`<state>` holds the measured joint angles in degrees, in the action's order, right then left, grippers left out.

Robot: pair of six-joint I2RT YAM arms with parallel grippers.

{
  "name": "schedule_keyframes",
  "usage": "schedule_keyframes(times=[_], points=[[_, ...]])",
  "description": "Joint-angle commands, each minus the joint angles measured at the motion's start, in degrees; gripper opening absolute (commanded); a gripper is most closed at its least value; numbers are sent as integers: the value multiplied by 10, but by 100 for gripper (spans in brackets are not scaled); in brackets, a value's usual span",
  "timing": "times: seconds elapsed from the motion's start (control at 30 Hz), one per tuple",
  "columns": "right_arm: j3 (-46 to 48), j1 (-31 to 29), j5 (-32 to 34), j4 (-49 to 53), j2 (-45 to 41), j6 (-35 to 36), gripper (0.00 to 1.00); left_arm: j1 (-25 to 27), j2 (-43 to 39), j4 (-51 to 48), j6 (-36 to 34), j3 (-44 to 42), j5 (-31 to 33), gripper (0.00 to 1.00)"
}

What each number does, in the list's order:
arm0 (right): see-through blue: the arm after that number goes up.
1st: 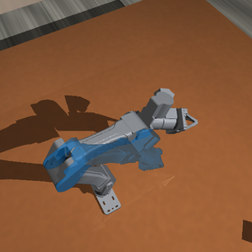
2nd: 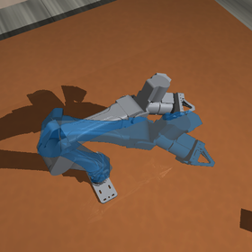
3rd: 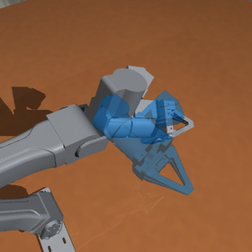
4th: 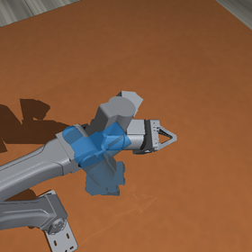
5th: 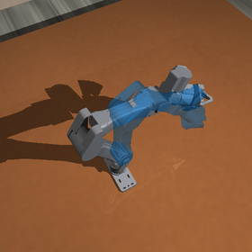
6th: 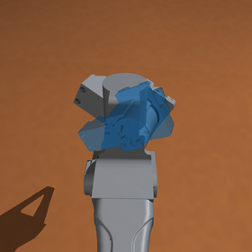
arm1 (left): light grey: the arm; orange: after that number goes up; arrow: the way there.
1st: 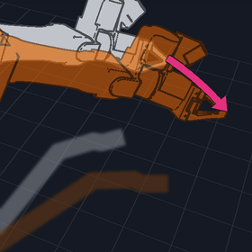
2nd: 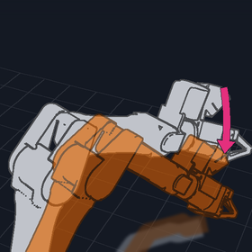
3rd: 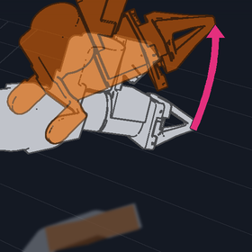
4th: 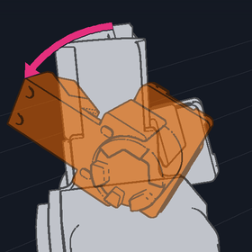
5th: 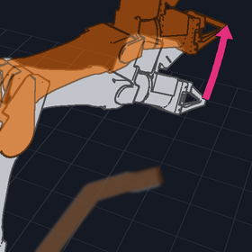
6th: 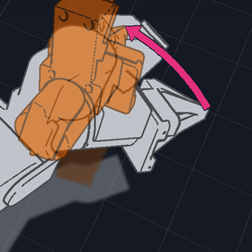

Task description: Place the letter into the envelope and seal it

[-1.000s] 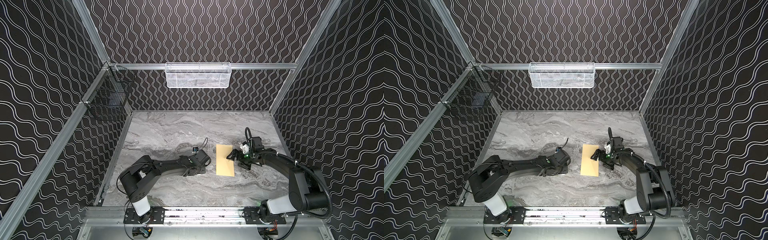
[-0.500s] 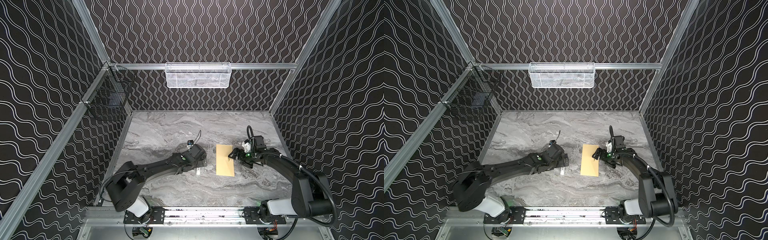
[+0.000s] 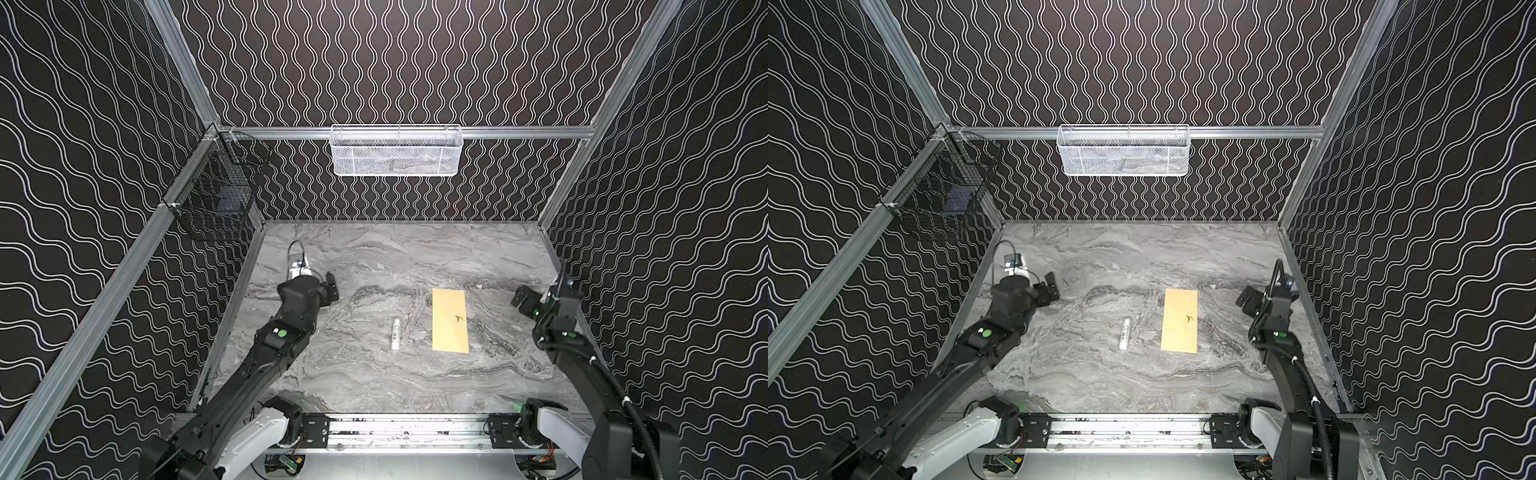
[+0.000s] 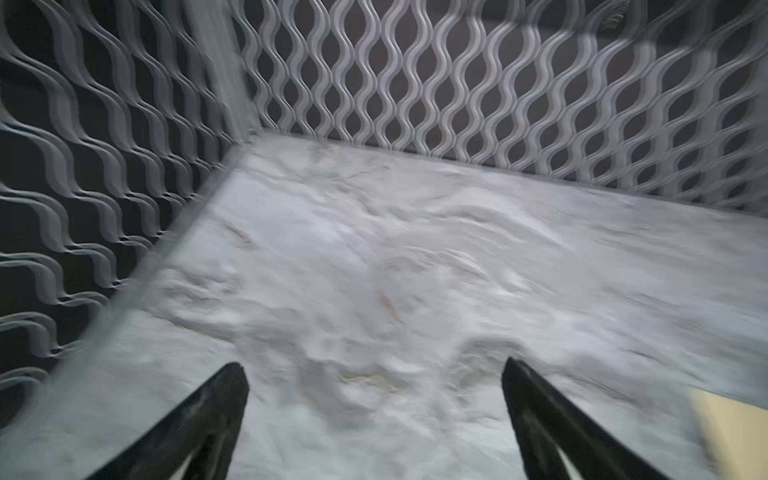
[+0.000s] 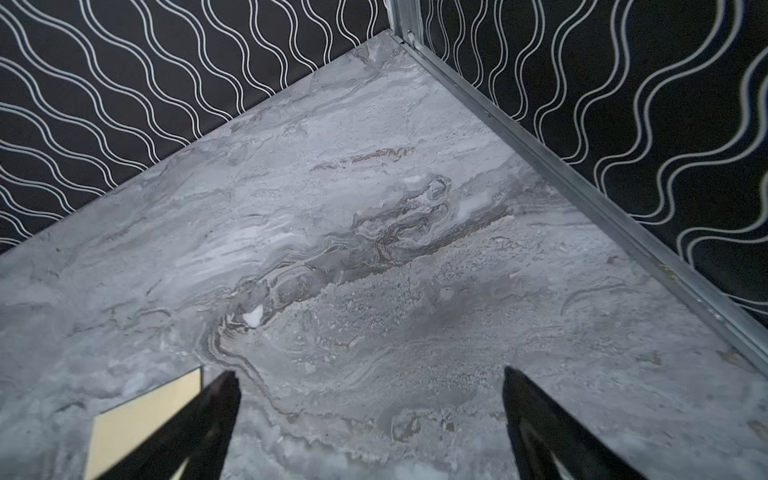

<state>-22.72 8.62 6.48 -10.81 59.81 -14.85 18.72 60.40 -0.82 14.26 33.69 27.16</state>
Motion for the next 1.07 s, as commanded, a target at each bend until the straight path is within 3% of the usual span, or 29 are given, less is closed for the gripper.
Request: schedule_keyframes(times=[0.0,0.1,0.2,0.23,0.3,0.33,0.4,0.43,0.47,0.5,0.53,0.6,1.03], points=[[43,2,12,-248,22,44,99,-52,-4,185,-126,-77,-31,98],[95,-15,28,-361,80,46,99,-61,56,321,-141,-134,-65,99],[166,-52,56,-569,128,90,100,-64,148,471,-175,-173,-91,99],[168,-76,93,-592,138,111,100,-66,177,537,-185,-191,-99,99],[154,-83,98,-582,165,114,100,-70,225,663,-217,-217,-105,99],[150,-81,107,-613,199,108,100,-84,253,693,-207,-216,-107,99],[143,-77,95,-692,262,127,100,-125,324,724,-187,-207,-171,99],[123,-77,95,-627,265,119,100,-130,377,799,-196,-204,-182,99],[94,-76,109,-581,273,102,100,-132,374,786,-193,-199,-190,99],[75,-72,115,-555,278,109,100,-143,329,669,-178,-175,-209,99],[84,-77,115,-565,276,106,100,-155,336,615,-160,-144,-203,99],[87,-76,114,-589,284,113,100,-164,343,591,-164,-127,-224,99],[94,-85,105,-601,281,132,100,-169,343,621,-158,-142,-234,99]])
